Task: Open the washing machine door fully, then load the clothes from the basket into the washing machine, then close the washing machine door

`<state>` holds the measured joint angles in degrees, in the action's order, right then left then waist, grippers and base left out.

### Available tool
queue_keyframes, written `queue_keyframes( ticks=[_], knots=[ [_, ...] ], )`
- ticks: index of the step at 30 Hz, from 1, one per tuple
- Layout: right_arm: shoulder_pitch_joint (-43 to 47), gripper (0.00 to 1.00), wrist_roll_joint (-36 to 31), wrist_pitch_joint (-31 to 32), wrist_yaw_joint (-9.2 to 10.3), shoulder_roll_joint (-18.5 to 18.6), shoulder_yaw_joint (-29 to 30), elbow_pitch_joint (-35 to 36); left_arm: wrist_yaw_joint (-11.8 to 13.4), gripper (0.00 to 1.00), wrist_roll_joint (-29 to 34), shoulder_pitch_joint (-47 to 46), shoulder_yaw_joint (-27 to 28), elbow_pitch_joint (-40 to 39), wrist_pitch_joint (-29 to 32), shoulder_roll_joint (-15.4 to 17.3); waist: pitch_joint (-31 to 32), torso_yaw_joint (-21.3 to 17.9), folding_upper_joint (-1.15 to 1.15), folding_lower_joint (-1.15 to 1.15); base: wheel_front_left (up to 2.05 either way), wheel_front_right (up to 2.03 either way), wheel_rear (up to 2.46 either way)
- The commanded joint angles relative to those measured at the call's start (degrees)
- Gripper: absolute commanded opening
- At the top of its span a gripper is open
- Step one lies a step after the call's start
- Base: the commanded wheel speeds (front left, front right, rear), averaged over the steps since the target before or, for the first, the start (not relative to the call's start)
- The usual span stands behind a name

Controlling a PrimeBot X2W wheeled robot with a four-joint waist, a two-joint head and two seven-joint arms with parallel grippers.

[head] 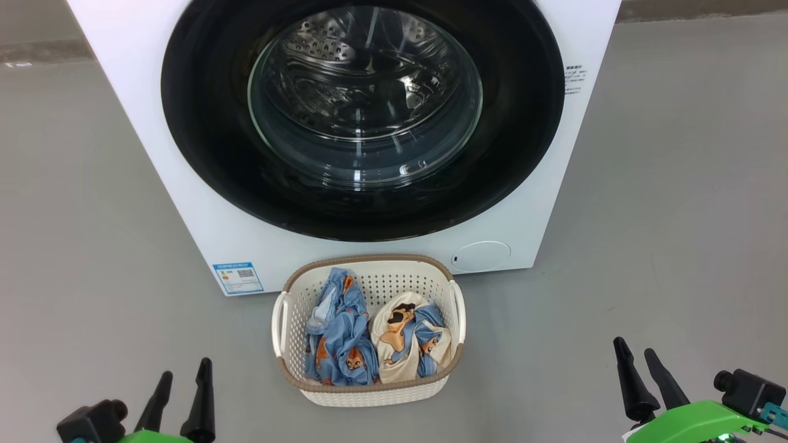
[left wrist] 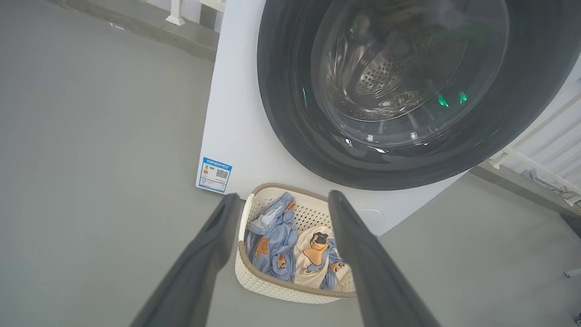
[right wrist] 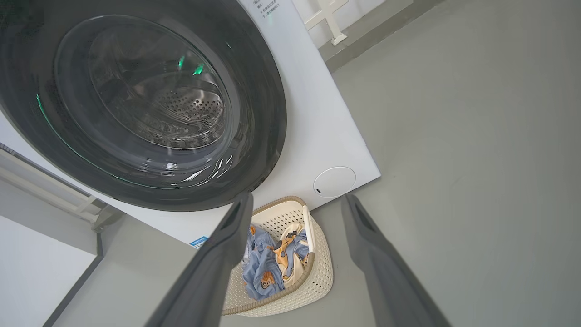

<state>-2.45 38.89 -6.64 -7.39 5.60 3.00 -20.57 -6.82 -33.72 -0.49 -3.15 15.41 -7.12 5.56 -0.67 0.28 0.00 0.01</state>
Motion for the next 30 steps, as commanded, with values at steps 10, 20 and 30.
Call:
queue_keyframes(
  ticks=[10,20,30],
  knots=[
    [-2.14,1.0,-7.43,-2.14,-0.07,1.23,-1.21,1.78,-0.14,1.0,7.62,-2.77,1.09,-2.09,-2.32,1.73,-0.26,0.01,0.0,0.0,0.0,0.0,0.0],
    [-1.93,1.0,-13.85,-3.72,-0.08,1.68,-1.41,2.19,-0.35,1.0,13.14,-2.63,1.88,-2.15,-4.02,1.78,-0.13,0.05,0.0,0.0,0.0,0.0,0.0],
    [-1.63,1.0,-20.39,-5.07,-0.09,2.1,-1.14,2.88,-0.53,1.0,19.94,-2.5,1.88,-2.51,-5.73,2.45,-0.04,0.21,0.0,0.0,0.0,0.0,0.0]
  ],
)
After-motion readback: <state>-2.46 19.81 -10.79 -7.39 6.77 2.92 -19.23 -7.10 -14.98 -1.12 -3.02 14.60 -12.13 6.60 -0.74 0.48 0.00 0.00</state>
